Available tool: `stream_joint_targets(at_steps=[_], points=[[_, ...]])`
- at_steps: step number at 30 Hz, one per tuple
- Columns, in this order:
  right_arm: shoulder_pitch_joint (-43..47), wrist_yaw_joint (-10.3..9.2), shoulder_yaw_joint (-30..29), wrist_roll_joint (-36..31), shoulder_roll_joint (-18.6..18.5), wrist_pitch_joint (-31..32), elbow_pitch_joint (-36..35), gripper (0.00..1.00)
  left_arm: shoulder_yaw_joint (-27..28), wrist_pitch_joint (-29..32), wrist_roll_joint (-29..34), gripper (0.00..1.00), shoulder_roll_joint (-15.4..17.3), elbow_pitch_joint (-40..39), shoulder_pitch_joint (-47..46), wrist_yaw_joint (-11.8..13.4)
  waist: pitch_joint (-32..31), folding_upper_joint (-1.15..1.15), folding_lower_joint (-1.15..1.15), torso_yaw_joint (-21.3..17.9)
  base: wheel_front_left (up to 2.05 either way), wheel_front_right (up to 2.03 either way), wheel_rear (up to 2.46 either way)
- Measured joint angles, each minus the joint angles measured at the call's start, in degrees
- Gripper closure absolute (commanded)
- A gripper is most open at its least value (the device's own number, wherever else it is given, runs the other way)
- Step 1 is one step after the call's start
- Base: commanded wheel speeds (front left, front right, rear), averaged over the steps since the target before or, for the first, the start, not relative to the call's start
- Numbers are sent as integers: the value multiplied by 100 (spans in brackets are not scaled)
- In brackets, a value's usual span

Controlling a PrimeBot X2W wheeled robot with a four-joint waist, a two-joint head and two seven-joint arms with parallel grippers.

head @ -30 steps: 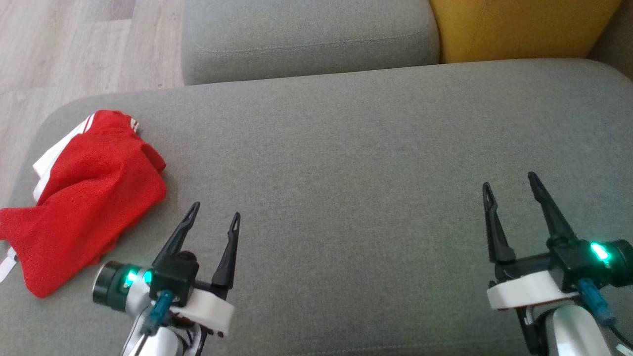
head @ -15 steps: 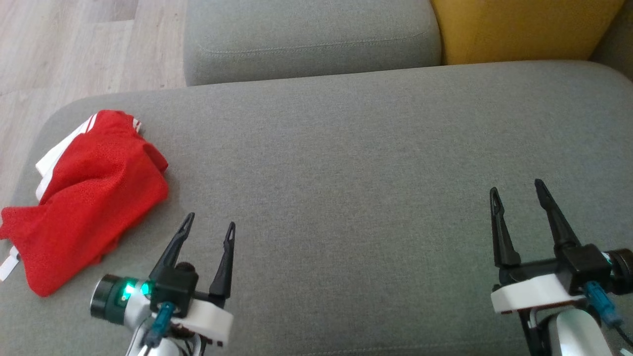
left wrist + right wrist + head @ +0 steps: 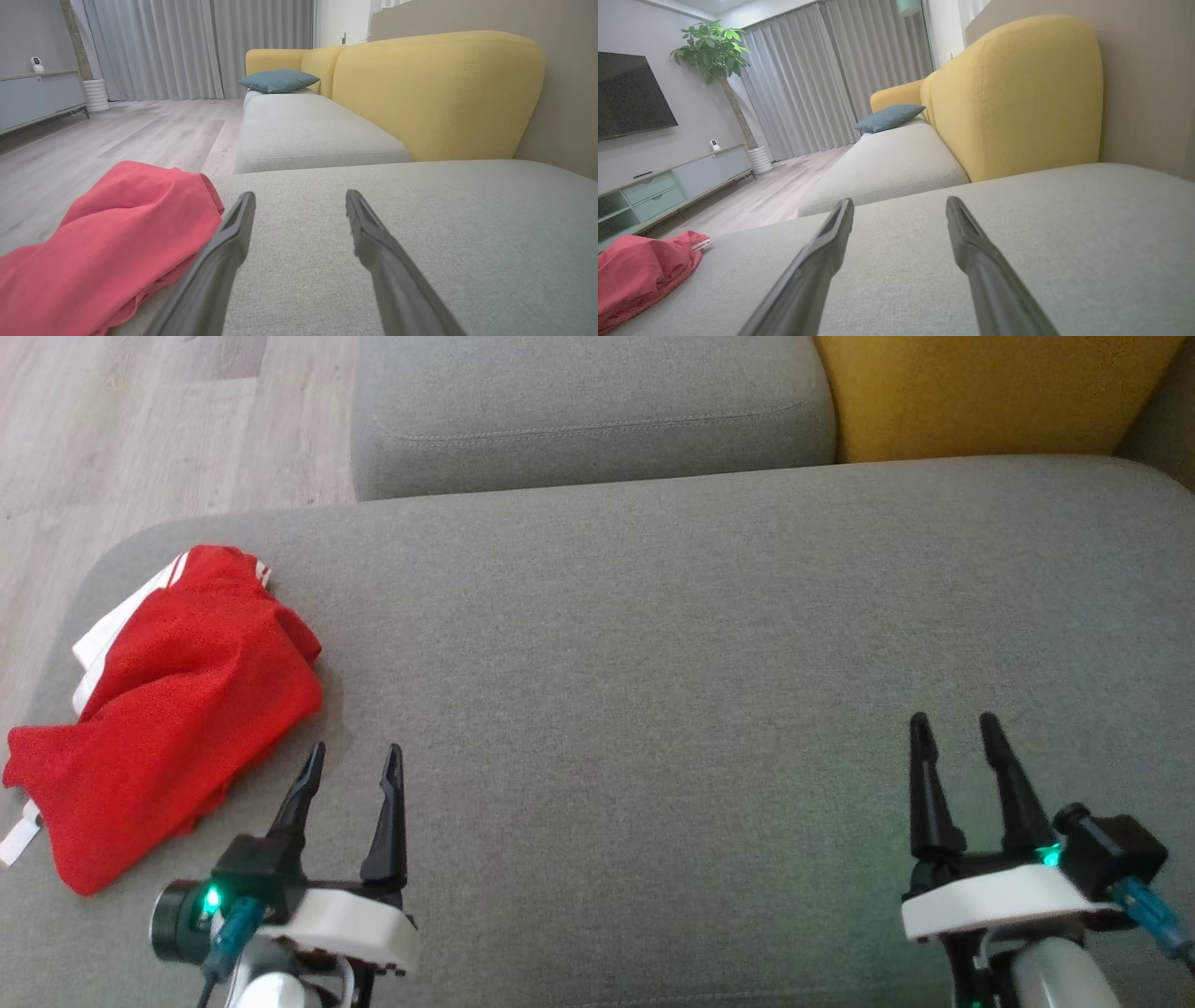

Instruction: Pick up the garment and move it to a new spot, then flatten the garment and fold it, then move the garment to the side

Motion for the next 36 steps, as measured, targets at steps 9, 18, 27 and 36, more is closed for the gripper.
stream_joint_targets(at_steps=[9,18,27,36], points=[[-2,0,146,389,-1,0,265,0,305,0,112,0,-199,178,2,-279,-14,0,0,40,0,0,0],[-2,0,182,410,-2,0,309,0,479,0,209,0,-303,252,2,-385,-32,0,0,307,0,0,0],[23,0,404,475,-2,0,313,0,683,0,364,0,-314,332,15,-478,-83,0,0,1012,0,0,0],[135,0,683,572,-2,1,345,0,949,0,405,0,-293,338,99,-513,-156,0,0,1811,0,0,0]])
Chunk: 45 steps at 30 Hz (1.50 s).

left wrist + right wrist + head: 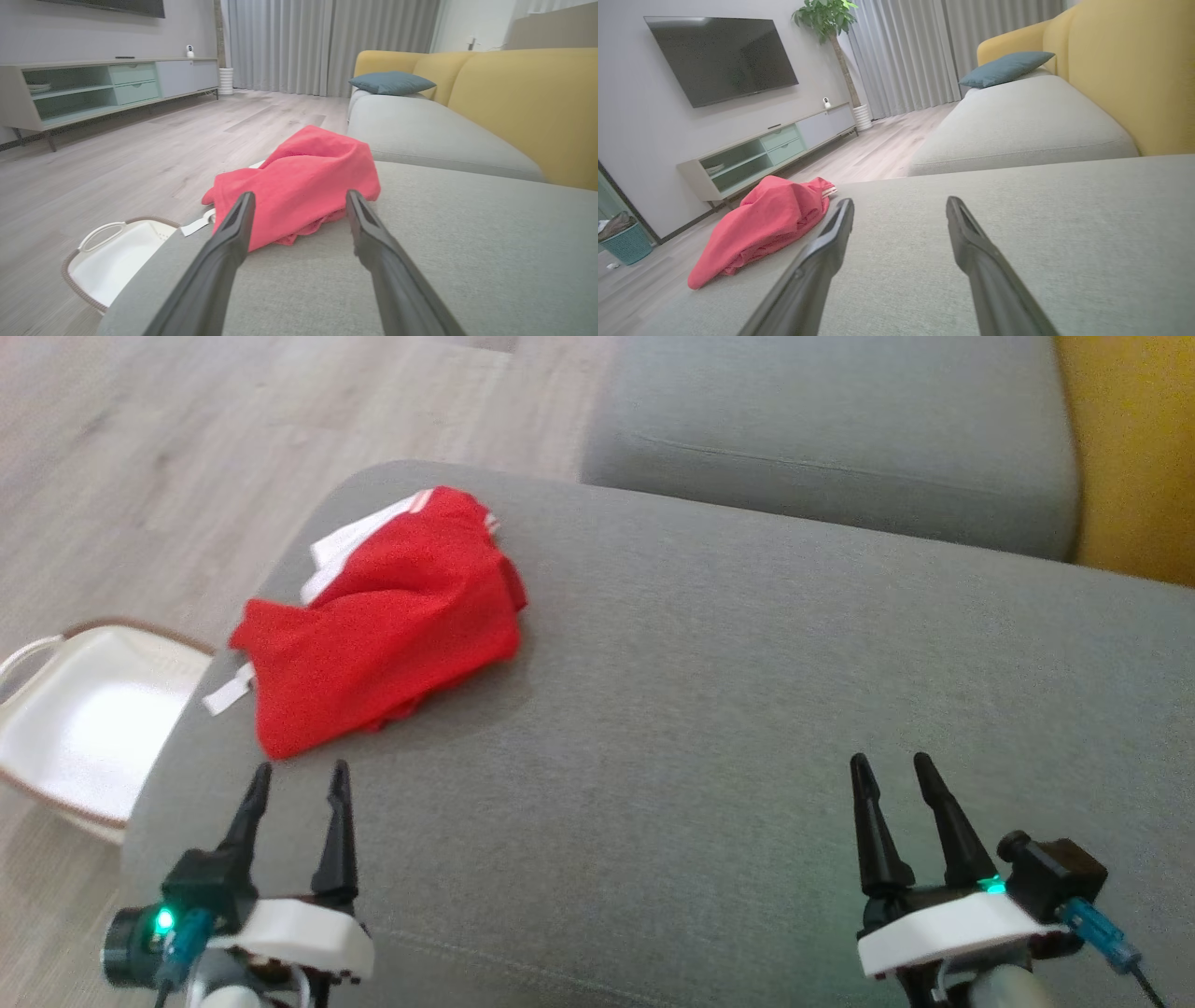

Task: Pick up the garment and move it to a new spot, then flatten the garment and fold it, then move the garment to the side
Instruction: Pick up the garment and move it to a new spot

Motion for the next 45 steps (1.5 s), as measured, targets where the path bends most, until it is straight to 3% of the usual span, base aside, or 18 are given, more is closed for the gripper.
stream_joint_targets(at_steps=[8,16,33,38,45], points=[[1,0,188,79,1,-1,9,0,181,0,23,0,15,-1,0,-65,2,0,0,530,0,0,0],[-1,0,200,127,0,-1,41,0,283,0,51,0,12,-12,0,-73,66,0,0,765,0,0,0],[-141,0,-46,47,-1,-1,42,0,678,0,49,0,48,-71,-273,-172,467,0,0,482,0,0,0],[-475,0,-352,-182,-2,-1,-179,0,724,0,51,0,349,94,-931,-369,762,0,0,333,0,0,0],[-805,0,-829,-794,-10,-1,-625,0,549,311,-131,0,845,1224,-2301,-678,1391,0,0,154,0,0,0]])
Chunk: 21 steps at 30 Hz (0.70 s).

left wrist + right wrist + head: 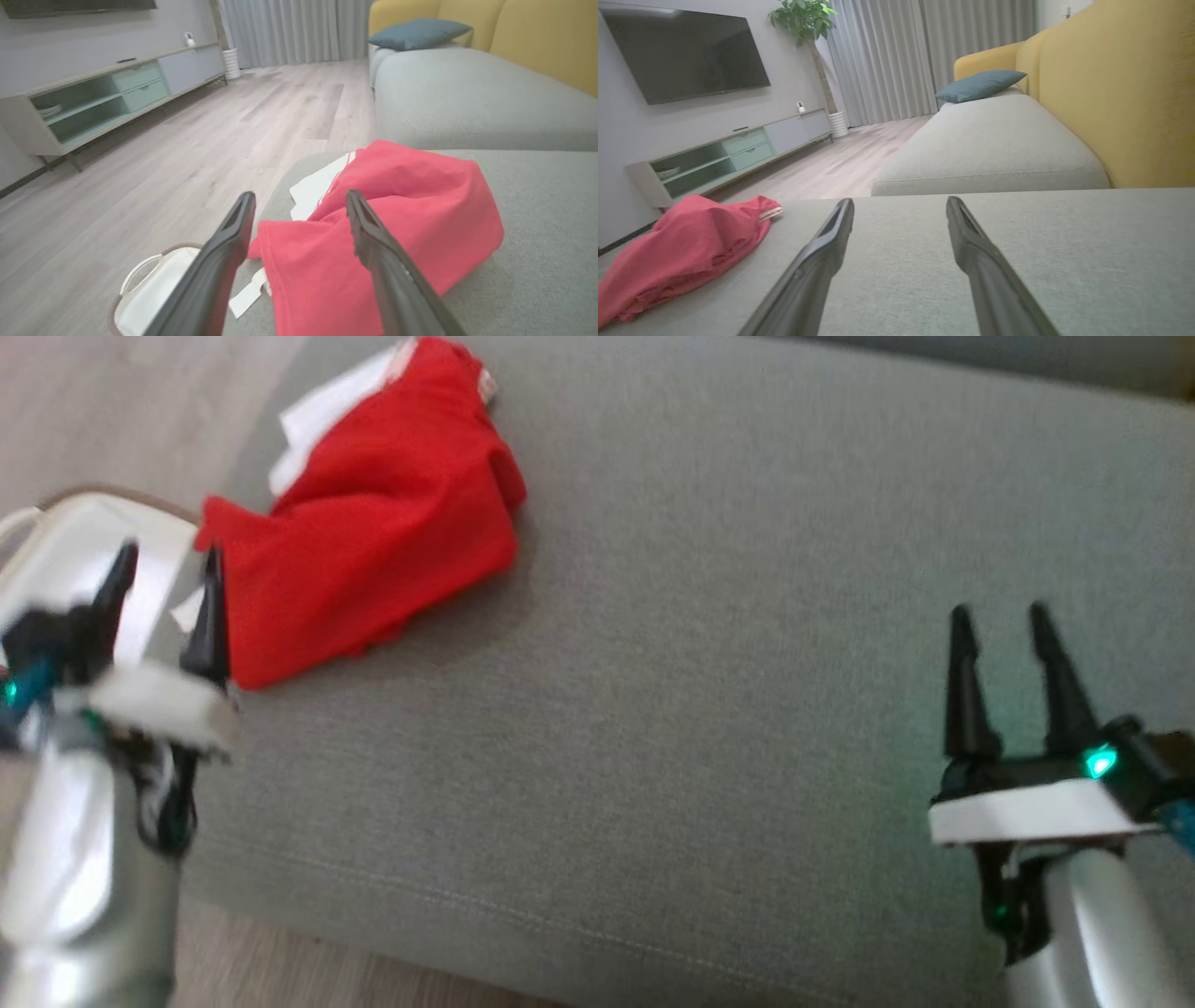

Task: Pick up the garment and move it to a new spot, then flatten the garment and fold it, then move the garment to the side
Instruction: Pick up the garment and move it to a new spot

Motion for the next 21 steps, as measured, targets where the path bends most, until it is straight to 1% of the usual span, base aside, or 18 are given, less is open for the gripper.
stream_joint_targets(at_steps=[2,4,6,10,12,14,15,18,21], points=[[-96,0,-140,-115,-1,0,-90,0,-233,229,-107,0,176,297,-454,-49,198,0,0,-53,0,0,0],[-168,0,-245,-241,-3,1,-193,0,-586,452,-227,0,372,620,-893,-51,393,0,0,-107,0,0,0],[-207,0,-286,-308,-7,9,-327,0,-1159,582,-446,0,597,871,-1285,-73,576,0,0,-161,0,0,0],[-207,0,-286,-383,-7,138,-498,0,-2149,875,-1110,0,882,1281,-1958,-92,872,0,1,-276,0,0,0],[-207,0,-275,-408,-7,165,-572,0,-2471,962,-1373,0,1038,1517,-2254,-92,989,0,1,-336,0,0,0],[-207,0,-253,-408,-8,196,-658,0,-2666,966,-1523,0,1193,1786,-2546,-92,1089,0,1,-393,0,0,0],[-208,0,-201,-434,-9,242,-727,0,-2887,957,-1616,0,1315,2036,-2814,-92,1171,0,1,-451,0,0,0],[-208,0,-103,-456,-9,277,-791,0,-3174,948,-1937,0,1319,2331,-3086,-92,1271,0,0,-530,0,0,0],[-209,0,-87,-457,-10,298,-839,0,-3493,873,-2075,0,1341,2630,-3277,-92,1368,0,0,-594,0,0,0]])
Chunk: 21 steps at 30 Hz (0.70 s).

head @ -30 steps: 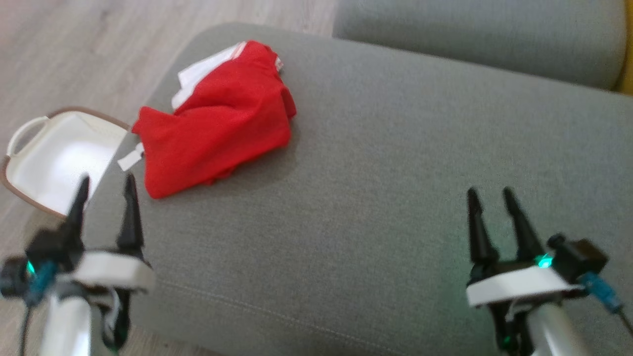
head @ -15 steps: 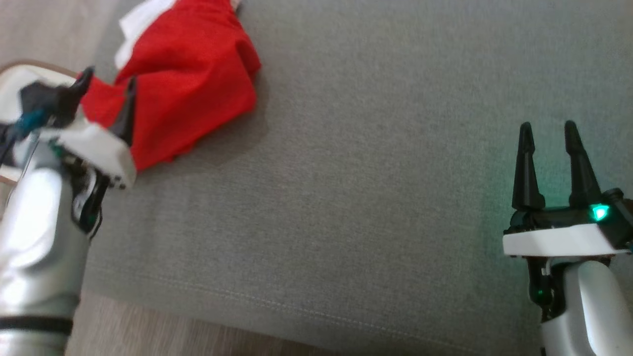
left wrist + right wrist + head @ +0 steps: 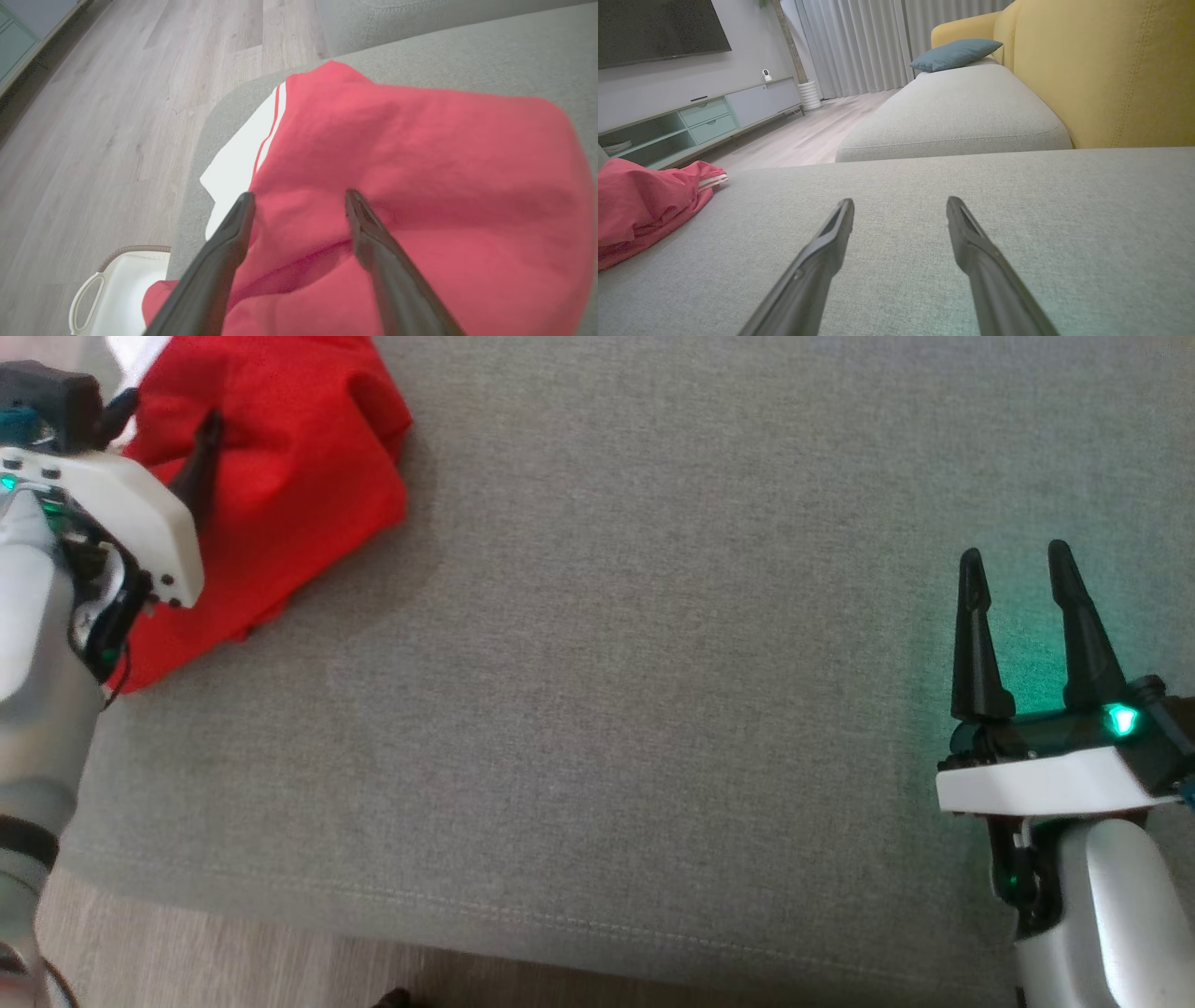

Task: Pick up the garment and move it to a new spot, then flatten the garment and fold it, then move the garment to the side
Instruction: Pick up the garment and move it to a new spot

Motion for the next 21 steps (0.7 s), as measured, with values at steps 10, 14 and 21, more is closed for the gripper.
stream_joint_targets(at_steps=[10,14,21], points=[[-85,0,19,-51,0,40,-51,0,-701,-155,-712,95,13,637,-461,0,169,0,0,-130,0,0,0],[-82,0,44,-44,0,32,9,0,-839,-461,-968,100,15,773,-470,0,76,0,0,-139,0,0,0],[-74,0,145,136,0,-67,256,0,-880,-1067,-1032,100,73,899,-694,0,-269,0,0,-125,0,0,0]])
